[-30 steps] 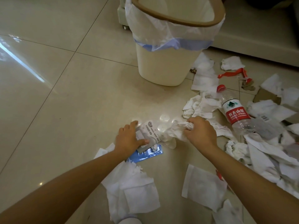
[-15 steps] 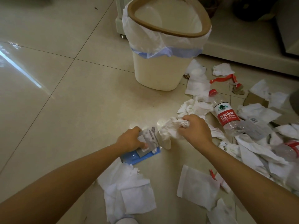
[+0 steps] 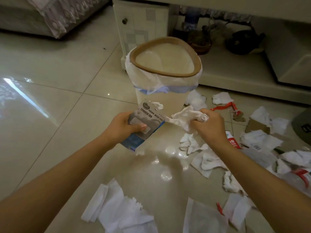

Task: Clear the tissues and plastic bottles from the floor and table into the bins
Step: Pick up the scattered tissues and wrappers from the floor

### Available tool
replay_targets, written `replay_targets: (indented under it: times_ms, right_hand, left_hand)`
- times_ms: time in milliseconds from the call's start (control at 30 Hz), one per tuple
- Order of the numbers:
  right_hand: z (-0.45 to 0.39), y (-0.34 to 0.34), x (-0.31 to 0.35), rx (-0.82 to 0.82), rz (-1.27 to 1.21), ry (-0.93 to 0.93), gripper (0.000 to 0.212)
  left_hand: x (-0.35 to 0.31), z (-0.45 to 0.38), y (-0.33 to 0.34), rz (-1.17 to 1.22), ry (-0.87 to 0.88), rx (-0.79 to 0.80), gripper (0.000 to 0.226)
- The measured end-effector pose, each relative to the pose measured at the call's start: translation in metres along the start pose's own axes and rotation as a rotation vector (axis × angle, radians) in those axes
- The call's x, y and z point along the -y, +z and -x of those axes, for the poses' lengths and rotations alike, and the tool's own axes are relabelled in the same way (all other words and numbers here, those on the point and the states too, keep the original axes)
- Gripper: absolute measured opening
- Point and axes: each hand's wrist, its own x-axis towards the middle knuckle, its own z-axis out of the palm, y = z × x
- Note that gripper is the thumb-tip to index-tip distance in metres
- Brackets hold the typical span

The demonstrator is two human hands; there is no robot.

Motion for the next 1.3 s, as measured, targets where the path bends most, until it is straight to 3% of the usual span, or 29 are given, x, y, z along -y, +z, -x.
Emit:
replay_targets:
  times_ms: [367,667,833,900,1167,1300]
  right_hand:
    - [-0.076,-0.038,0.088,-0.130,-0.074,-0.190,0.002]
    - [-0.115,-0.053,0.091,-0.201,-0.034,-0.091,0.004]
    - [-0.124,-0.051,0.086,-0.179,-0.032,-0.058,0.002]
    - [-0.127,-0.047,0.086,-0.155,-0.042,-0.046,0.002]
    - [-0.135,-0.018,0.119,-0.020,-0.330,0.026,0.016]
    - [-0.134,-0.005,0.126,0.178,-0.493,0.098,0.062]
  left_hand:
    - [-0.111,-0.055,-0.034,-0.181,0.330,-0.169,0.027]
    - [-0.167,-0.145,-0.026,-0.138,0.188,-0.215,0.032]
    - [-0.157,-0.161,-0.009,-0.085,0.034,-0.249,0.064]
    - [-0.145,-0.161,-0.004,-0.116,0.021,-0.268,0.064]
    - [-0.108,-0.139,-0.010,-0.090,0.126,-0.315,0.055]
    - [-0.100,-0.129,-0.015,-0.053,0.155,-0.319,0.053]
